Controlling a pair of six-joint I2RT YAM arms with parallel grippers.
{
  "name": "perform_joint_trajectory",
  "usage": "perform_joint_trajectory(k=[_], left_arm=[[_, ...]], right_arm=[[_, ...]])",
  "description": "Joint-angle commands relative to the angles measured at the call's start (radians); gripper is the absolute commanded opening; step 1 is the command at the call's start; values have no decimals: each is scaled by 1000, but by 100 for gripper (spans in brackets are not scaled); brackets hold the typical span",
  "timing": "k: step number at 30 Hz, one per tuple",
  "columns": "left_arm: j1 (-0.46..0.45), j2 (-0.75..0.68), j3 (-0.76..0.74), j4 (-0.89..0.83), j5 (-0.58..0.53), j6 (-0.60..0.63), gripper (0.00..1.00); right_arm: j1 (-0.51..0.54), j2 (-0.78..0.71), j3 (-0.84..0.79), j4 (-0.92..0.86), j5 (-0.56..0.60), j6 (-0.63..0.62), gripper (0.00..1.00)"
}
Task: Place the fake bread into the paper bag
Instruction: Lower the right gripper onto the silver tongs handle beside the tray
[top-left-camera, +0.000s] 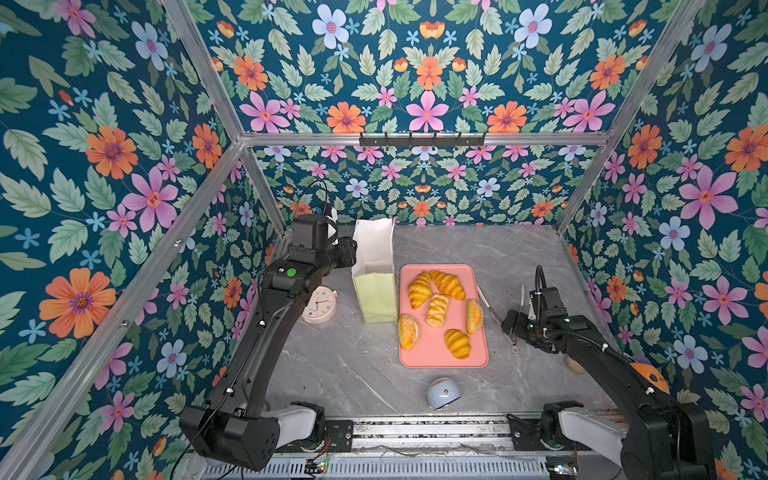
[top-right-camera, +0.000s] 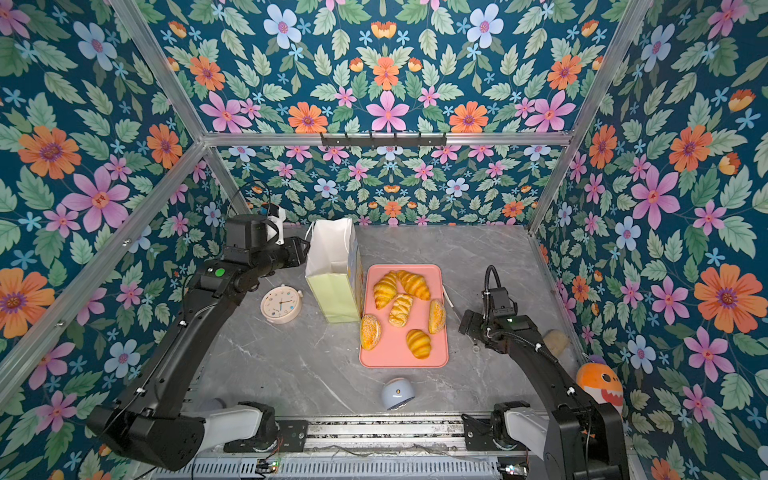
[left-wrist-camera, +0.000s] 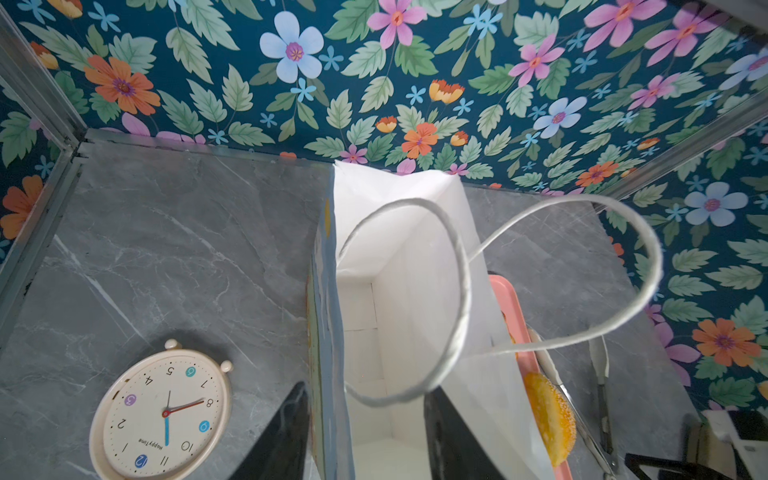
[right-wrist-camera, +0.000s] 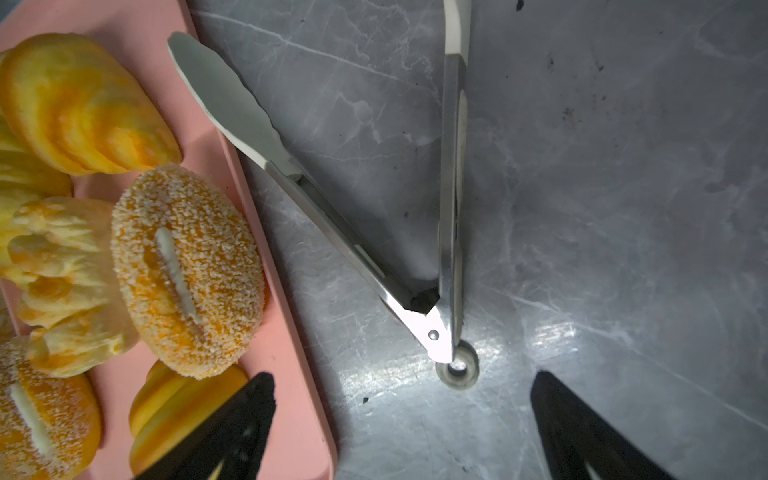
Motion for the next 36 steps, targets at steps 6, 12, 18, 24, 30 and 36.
perform_joint_trajectory(k=[6,12,18,24,30,36], left_arm=[[0,-14,-13,26,54,8,49],[1,-27,-28,28,58,12,50],[1,-33,-49,42,69,15,51],[0,-39,-56,42,79,20,51],[0,-47,-73,46,93,18,51],[1,-57,-79,45,91,20,52]], right_arm=[[10,132,75,2,29,-37,98],[16,254,132,-43,43,-22,99],[27,331,147,-33,24,-1,99],[31,379,150,-6,34,21,99],[31,417,172,13,62,11,99],[30,441,189,44,73,-23,99]])
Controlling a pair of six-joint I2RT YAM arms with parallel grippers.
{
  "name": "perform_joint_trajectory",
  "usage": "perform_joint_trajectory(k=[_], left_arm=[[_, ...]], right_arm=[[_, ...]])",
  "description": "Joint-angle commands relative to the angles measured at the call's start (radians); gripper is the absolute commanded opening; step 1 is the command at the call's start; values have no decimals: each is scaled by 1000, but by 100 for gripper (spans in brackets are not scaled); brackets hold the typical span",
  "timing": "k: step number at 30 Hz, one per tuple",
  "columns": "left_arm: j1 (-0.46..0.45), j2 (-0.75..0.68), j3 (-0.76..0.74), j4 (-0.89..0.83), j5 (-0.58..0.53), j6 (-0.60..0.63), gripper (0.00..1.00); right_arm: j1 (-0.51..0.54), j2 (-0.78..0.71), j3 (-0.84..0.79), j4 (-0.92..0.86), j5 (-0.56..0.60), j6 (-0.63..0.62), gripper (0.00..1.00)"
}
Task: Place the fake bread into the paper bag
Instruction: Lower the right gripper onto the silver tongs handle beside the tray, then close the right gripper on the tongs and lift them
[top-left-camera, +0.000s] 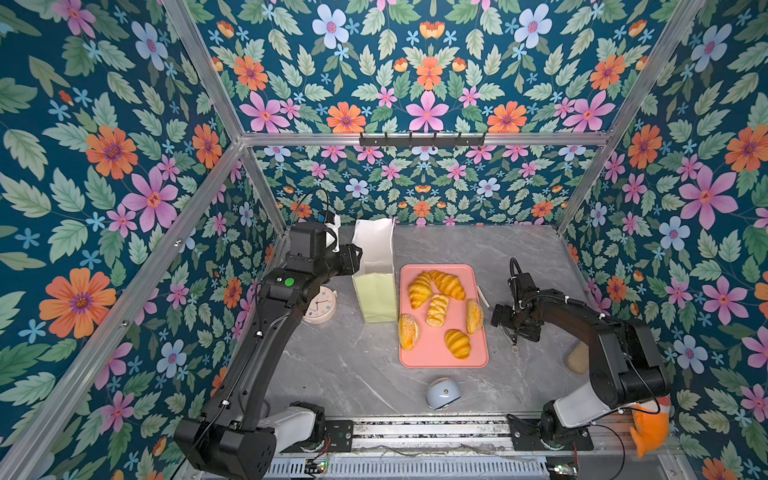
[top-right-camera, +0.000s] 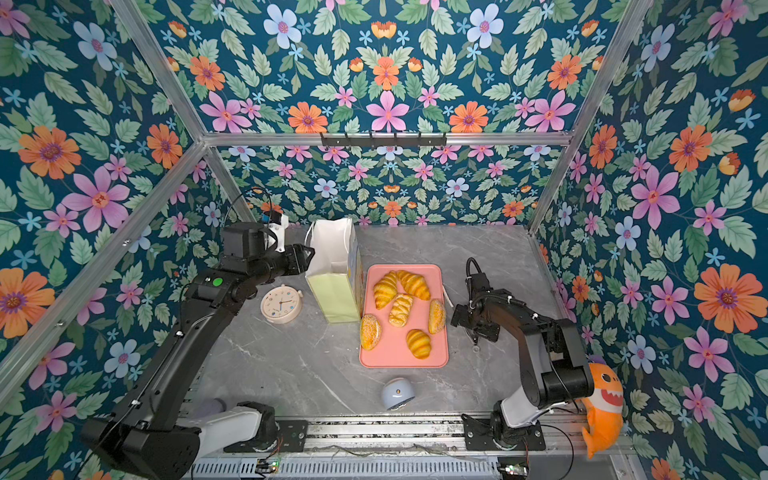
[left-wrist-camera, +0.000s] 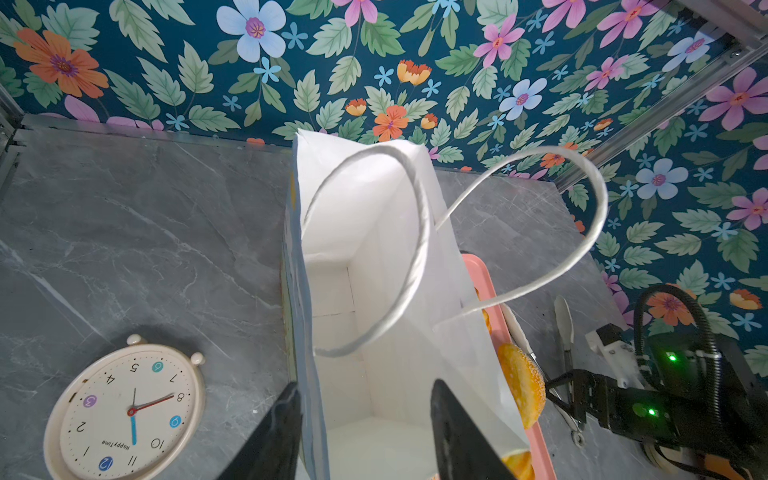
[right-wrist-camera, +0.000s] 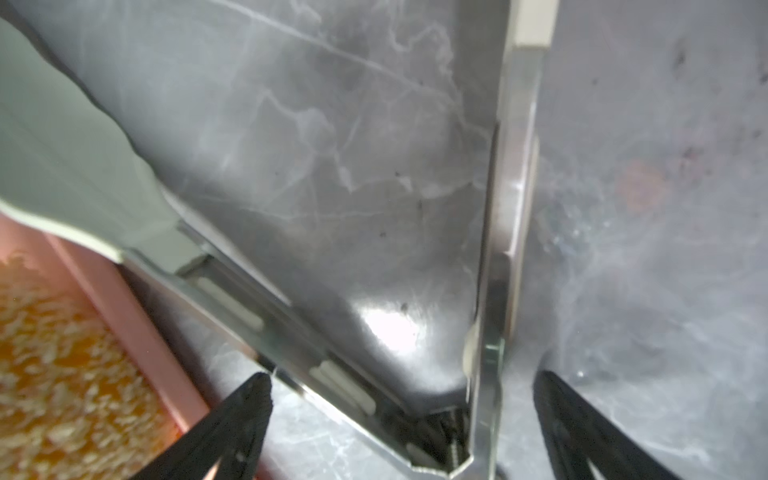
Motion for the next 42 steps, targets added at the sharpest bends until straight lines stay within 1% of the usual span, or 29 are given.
perform_joint_trajectory(k=[1,8,10,12,14,17,21,23,27,28,31,34,37,40,42], left_arm=[[1,-9,-4,21,9,14,52],[0,-4,-6,25,16,14,52],[0,-3,-6,25,18,13,52],[1,-6,-7,24,16,13,52],[1,-6,-7,22,15,14,52],[1,-5,-7,23,15,14,52],[1,-6,-9,23,19,11,52],[1,-9,-9,19,19,11,52],[1,-19,-9,14,16,10,52],[1,-22,-9,15,16,10,52],[0,-26,-9,15,19,10,52],[0,-26,-9,13,19,10,52],[0,-25,-12,16,21,10,52],[1,-20,-21,23,20,18,52],[1,-15,-23,19,20,17,52]], right_arm=[[2,14,14,21,23,-19,99],[2,65,57,31,17,-29,98],[3,82,73,23,15,-29,94],[2,81,74,21,19,-29,88],[3,71,67,26,14,-29,84],[3,73,63,31,11,-27,79],[3,83,77,16,23,-26,68],[3,83,75,17,25,-26,66],[3,83,72,21,19,-29,57],[3,112,72,20,16,-29,56],[3,121,78,8,16,-27,57],[2,111,74,-4,27,-29,61],[5,104,70,-22,32,-34,63],[27,115,81,-51,61,-32,65],[29,131,86,-56,58,-30,64]])
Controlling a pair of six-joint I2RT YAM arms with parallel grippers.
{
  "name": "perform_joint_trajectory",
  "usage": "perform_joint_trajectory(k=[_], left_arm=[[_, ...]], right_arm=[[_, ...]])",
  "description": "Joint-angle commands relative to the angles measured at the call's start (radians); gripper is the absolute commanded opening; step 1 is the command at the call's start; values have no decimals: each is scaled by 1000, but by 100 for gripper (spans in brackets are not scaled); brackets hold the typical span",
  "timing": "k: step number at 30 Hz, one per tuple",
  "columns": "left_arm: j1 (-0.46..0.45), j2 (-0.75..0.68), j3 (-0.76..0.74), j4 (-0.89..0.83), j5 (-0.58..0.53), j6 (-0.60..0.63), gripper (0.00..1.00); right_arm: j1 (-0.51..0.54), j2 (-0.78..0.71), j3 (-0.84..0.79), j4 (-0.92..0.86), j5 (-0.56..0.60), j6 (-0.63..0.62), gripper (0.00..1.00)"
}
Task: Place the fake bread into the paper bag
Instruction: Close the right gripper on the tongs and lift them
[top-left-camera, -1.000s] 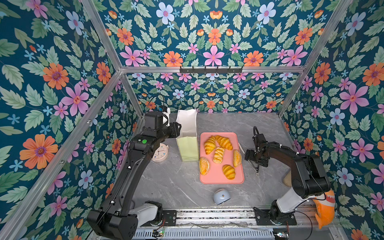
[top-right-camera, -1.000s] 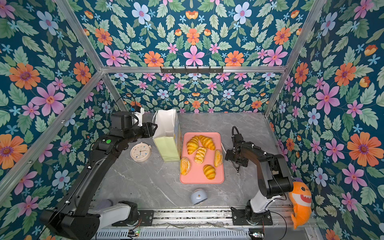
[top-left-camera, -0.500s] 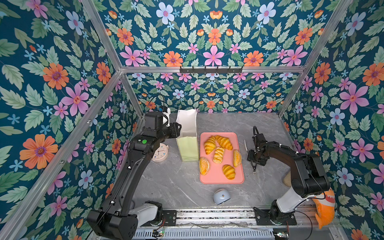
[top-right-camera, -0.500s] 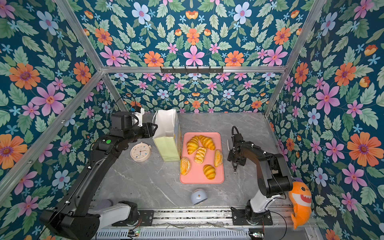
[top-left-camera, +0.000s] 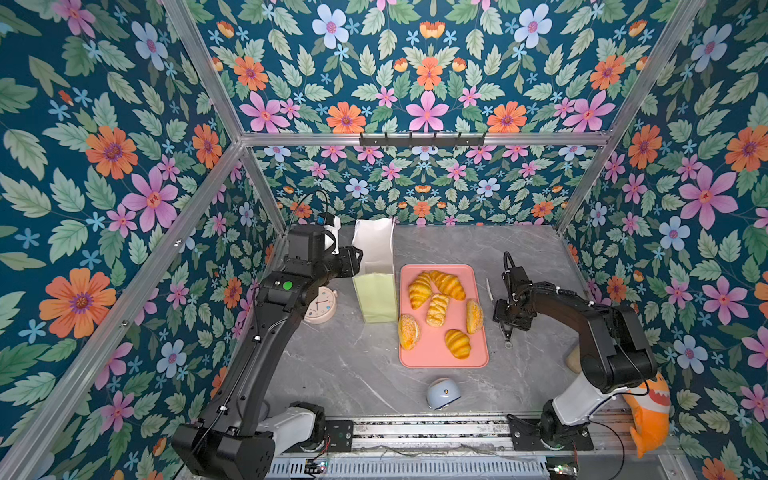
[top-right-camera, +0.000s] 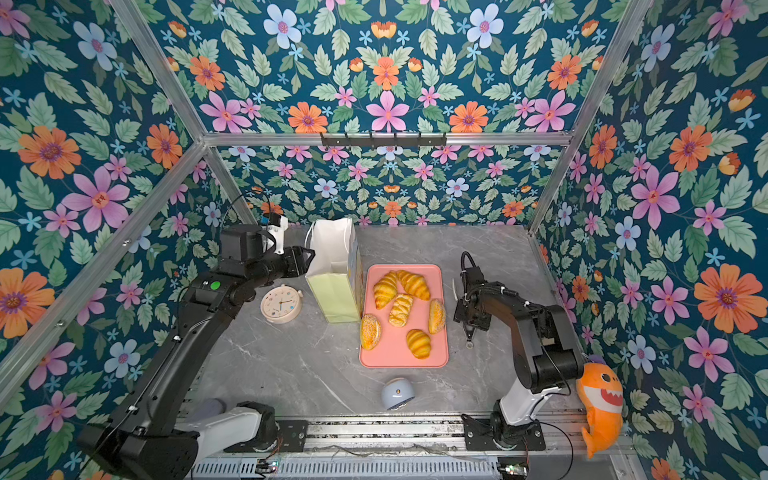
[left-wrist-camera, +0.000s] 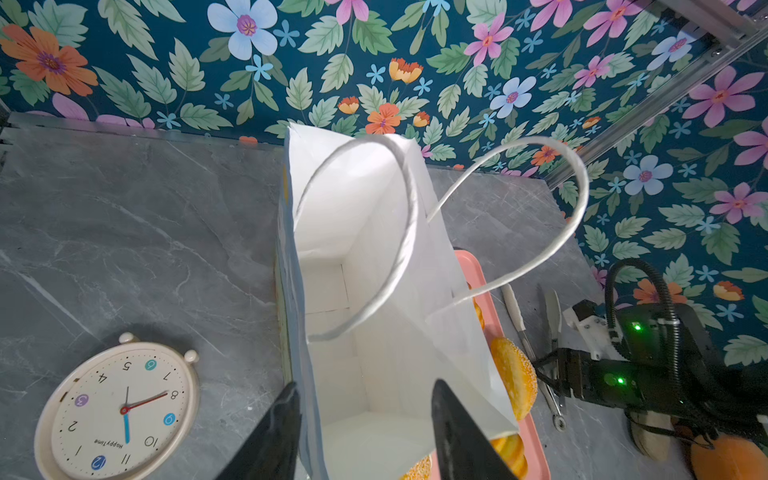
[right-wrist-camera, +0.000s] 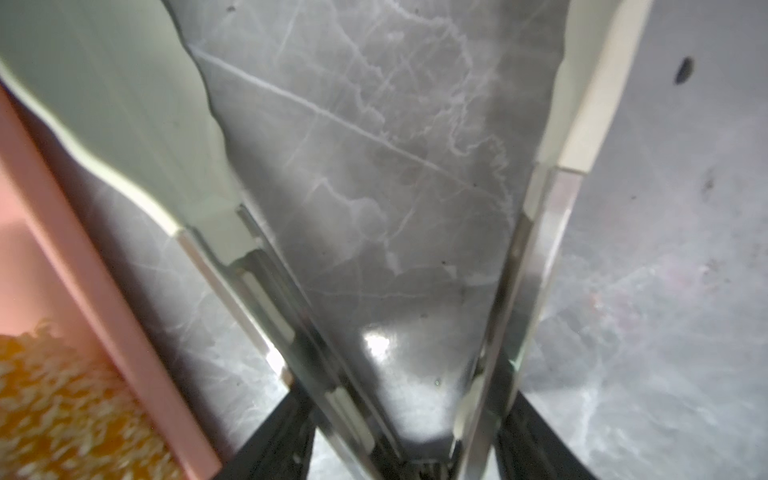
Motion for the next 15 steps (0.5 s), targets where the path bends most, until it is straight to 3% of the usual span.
perform_joint_trajectory(k=[1,8,11,15], left_arm=[[1,3,-4,21,-1,17,52],[1,-8,-7,17,-11,18,52],[1,-10,-5,15,-6,18,52],[0,-14,-5,20,9,16,52]], right_arm=[[3,27,4,-73,6,11,64],[3,36,9,-68,10,-3,57],[4,26,10,-65,0,-11,42],[3,-1,9,-71,-20,-16,37]])
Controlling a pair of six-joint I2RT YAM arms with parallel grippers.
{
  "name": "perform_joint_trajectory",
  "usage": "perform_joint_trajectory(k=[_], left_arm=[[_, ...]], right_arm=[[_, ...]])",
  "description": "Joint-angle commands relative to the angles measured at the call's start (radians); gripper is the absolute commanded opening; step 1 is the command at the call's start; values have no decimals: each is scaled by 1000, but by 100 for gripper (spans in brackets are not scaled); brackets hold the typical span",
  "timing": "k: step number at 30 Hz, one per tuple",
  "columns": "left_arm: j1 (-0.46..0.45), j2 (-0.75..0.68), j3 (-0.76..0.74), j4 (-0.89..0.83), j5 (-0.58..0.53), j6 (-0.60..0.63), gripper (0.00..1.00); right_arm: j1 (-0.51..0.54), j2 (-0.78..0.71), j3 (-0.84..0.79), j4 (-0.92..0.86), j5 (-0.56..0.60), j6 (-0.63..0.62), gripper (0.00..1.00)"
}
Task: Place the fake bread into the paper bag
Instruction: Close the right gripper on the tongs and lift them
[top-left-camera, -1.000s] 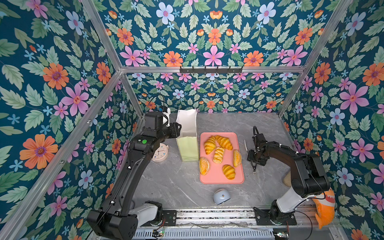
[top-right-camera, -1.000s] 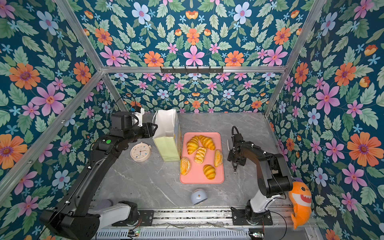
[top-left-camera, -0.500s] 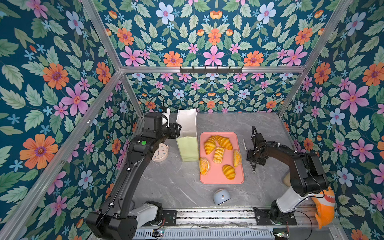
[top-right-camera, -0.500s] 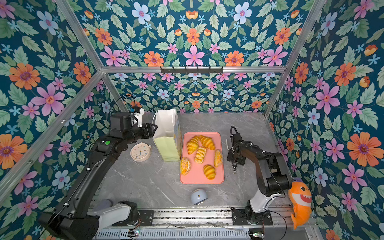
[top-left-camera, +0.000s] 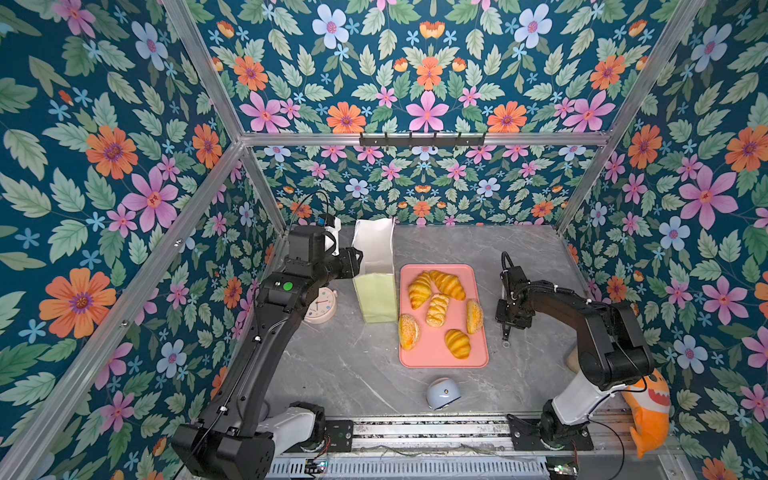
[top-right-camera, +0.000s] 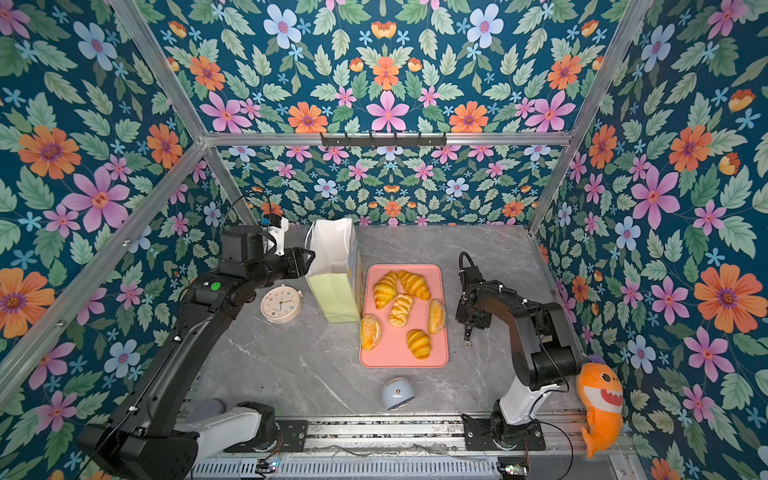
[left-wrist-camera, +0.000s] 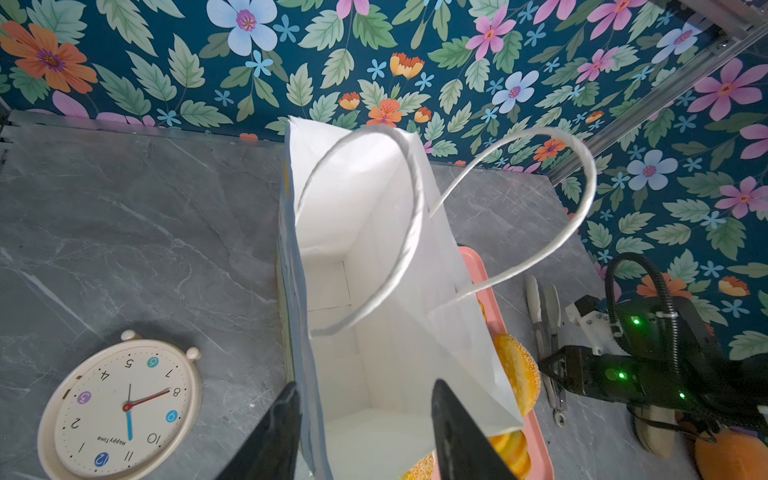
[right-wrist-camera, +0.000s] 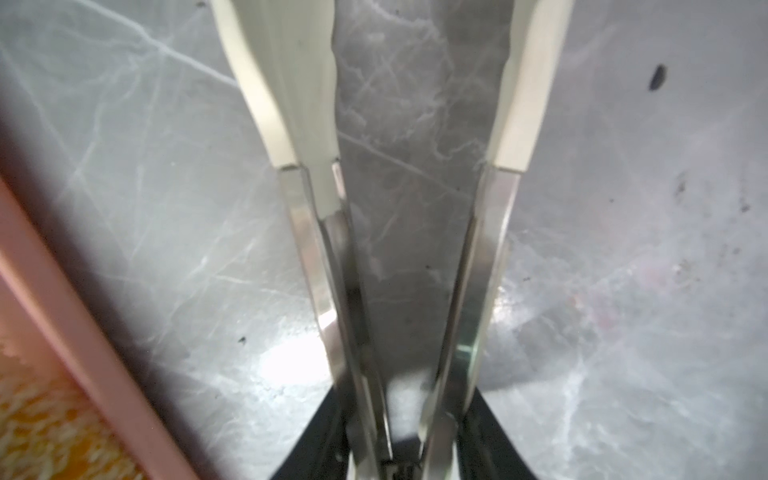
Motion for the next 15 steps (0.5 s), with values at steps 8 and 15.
perform_joint_trajectory(k=[8,15], left_arm=[[0,-32,-19,78,73,9,52],[-9,-70,-45,194,244,39,52]], right_arm=[[1,-147,-27,-71,-107,-11,26],[2,-302,-12,-135,-212,-29,18]])
